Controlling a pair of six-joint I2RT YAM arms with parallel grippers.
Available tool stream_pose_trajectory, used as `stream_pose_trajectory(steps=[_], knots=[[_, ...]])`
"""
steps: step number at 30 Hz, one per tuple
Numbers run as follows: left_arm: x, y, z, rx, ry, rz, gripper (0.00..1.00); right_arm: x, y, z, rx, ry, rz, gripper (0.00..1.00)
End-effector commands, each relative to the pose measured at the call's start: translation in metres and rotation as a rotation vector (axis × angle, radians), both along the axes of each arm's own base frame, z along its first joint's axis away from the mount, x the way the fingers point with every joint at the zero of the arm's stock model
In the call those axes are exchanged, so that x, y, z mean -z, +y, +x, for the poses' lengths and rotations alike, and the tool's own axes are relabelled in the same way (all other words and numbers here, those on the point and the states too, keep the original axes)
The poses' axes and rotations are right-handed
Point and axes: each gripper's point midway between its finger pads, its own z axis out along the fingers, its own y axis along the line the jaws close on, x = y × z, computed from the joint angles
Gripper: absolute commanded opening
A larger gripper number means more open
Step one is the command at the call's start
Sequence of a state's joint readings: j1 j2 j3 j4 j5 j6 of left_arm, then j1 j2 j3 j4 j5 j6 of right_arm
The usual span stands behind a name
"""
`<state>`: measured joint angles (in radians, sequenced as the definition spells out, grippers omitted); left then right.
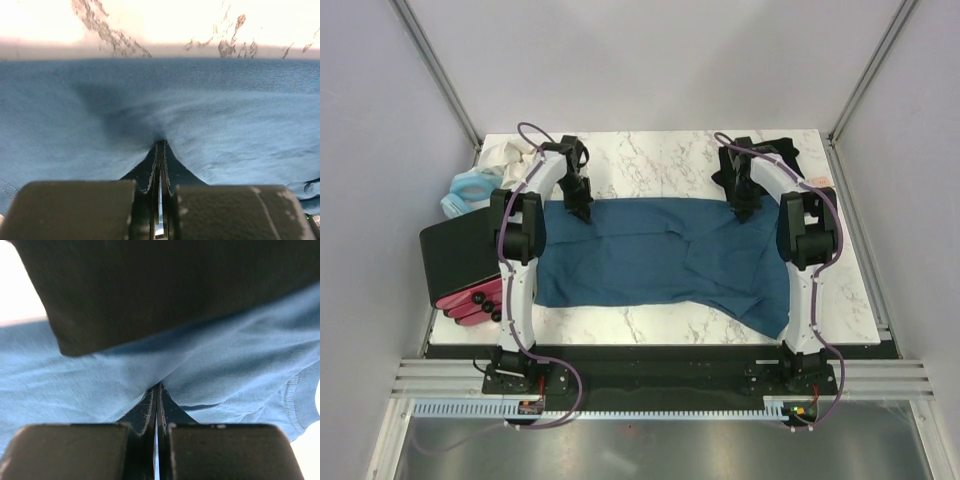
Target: Fold and stack the t-shirts
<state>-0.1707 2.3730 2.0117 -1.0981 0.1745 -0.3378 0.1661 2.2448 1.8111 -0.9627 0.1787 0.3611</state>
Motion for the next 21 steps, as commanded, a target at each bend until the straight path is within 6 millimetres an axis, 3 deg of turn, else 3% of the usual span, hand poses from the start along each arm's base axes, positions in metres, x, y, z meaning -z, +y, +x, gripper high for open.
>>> stream_pose_trajectory(steps=[1,10,11,13,15,16,19,20,21], knots=[[-0.001,0.002,0.013,-0.002,-0.026,0.020,0.02,0.010,0.000,0.020,-0.003,-0.017,-0.016,0.00],[-0.017,0.008,0.041,-0.019,-0.113,-0.040,0.03,0.011,-0.002,0.011,0.003,0.011,-0.005,0.01],[-0.019,0.008,0.045,-0.014,-0.127,-0.055,0.05,0.010,0.000,0.011,-0.005,0.009,0.009,0.16],[-0.030,0.004,0.052,-0.010,-0.159,-0.085,0.11,-0.001,0.002,0.017,-0.013,-0.035,0.024,0.19],[-0.044,0.002,0.061,-0.009,-0.210,-0.105,0.15,-0.026,0.003,0.022,-0.014,-0.115,0.038,0.32],[-0.063,0.001,0.065,-0.013,-0.258,-0.114,0.18,-0.038,0.005,0.033,-0.011,-0.188,0.047,0.35],[-0.100,0.000,0.078,-0.023,-0.374,-0.130,0.24,-0.087,0.006,0.044,-0.012,-0.348,0.071,0.36],[-0.126,0.000,0.077,-0.026,-0.425,-0.140,0.25,-0.098,0.007,0.045,-0.017,-0.376,0.078,0.36],[-0.138,-0.003,0.077,-0.024,-0.457,-0.161,0.25,-0.117,0.007,0.044,-0.026,-0.412,0.088,0.36]])
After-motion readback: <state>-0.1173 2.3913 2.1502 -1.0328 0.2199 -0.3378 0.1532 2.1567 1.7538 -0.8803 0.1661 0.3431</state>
